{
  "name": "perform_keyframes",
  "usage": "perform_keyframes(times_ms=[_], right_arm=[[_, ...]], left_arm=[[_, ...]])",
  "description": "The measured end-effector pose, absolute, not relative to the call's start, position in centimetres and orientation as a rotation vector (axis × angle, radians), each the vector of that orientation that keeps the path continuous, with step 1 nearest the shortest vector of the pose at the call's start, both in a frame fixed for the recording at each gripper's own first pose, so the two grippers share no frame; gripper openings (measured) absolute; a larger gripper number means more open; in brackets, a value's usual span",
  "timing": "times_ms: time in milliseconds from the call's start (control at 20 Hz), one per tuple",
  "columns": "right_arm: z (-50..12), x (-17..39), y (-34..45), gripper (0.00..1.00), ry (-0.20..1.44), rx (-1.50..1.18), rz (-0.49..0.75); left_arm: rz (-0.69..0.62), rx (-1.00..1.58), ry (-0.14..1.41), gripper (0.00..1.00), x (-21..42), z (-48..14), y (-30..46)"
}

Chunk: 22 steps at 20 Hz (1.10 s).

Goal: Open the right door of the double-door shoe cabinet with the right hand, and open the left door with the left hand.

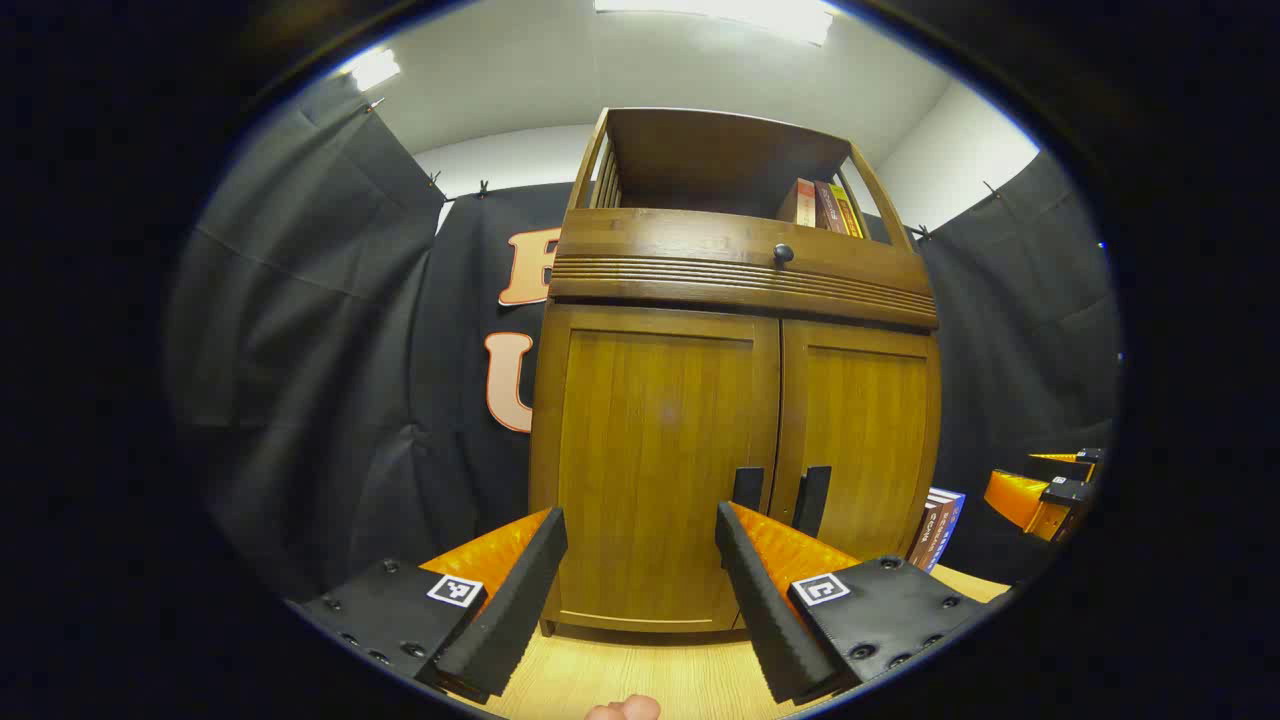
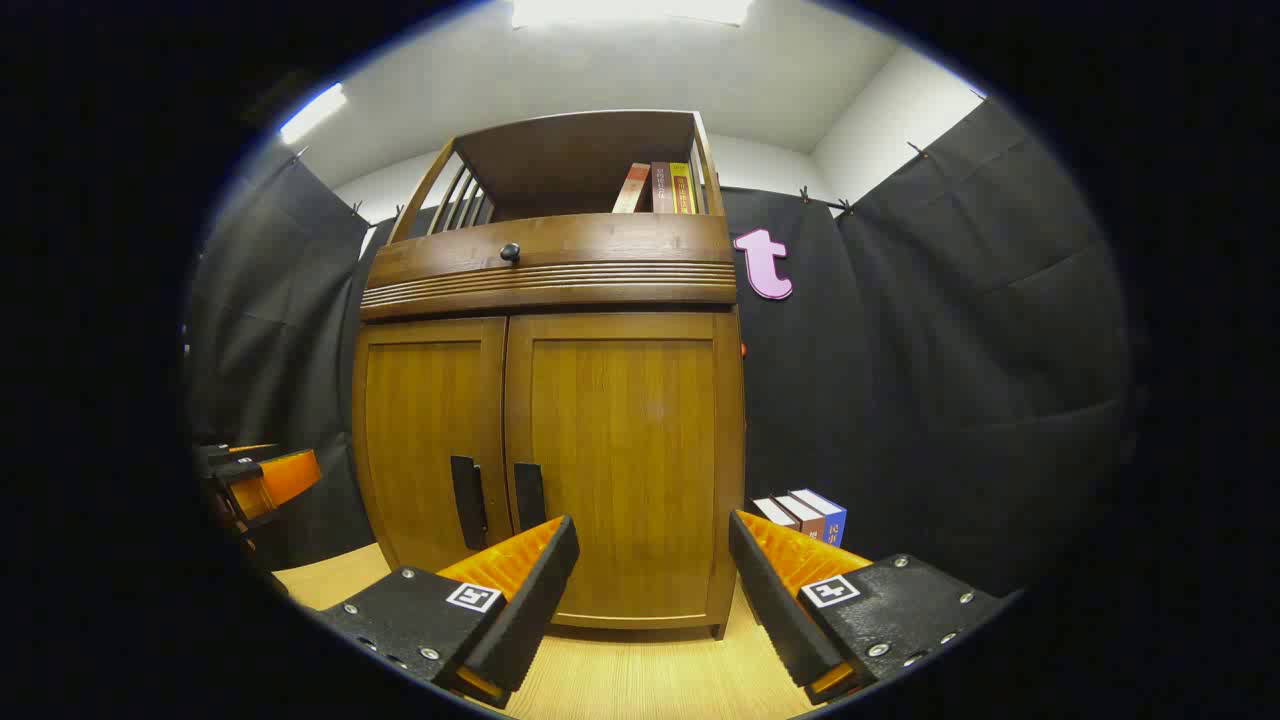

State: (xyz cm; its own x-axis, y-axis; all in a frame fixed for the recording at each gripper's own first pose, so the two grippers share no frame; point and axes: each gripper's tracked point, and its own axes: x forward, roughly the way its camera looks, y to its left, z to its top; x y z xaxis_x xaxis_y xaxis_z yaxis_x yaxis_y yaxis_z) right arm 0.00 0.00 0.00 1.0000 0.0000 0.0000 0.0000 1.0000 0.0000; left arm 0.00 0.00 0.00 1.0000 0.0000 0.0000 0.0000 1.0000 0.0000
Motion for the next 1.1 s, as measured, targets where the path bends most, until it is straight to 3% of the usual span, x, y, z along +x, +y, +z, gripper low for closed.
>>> perform_keyframes(times_ms=[300, 750, 850, 1100], right_arm=[[-0.1, 0.15, -0.04, 0.93, 0.002, 0.008, -0.002], [-0.41, 0.28, -0.19, 0.93, 0.007, 0.018, -0.01], [-0.46, 0.31, -0.18, 0.93, 0.008, 0.025, -0.01], [-0.35, 0.1, -0.45, 0.93, 0.006, 0.019, -0.018]], left_arm=[[-0.004, -0.005, 0.009, 0.99, 0.16, -0.07, -0.05], [0.008, 0.012, -0.001, 0.94, 0.16, 0.25, 0.33], [0.006, 0.016, -0.001, 0.99, 0.21, 0.26, 0.23], [0.016, 0.023, -0.009, 0.96, 0.06, 0.35, 0.24]])
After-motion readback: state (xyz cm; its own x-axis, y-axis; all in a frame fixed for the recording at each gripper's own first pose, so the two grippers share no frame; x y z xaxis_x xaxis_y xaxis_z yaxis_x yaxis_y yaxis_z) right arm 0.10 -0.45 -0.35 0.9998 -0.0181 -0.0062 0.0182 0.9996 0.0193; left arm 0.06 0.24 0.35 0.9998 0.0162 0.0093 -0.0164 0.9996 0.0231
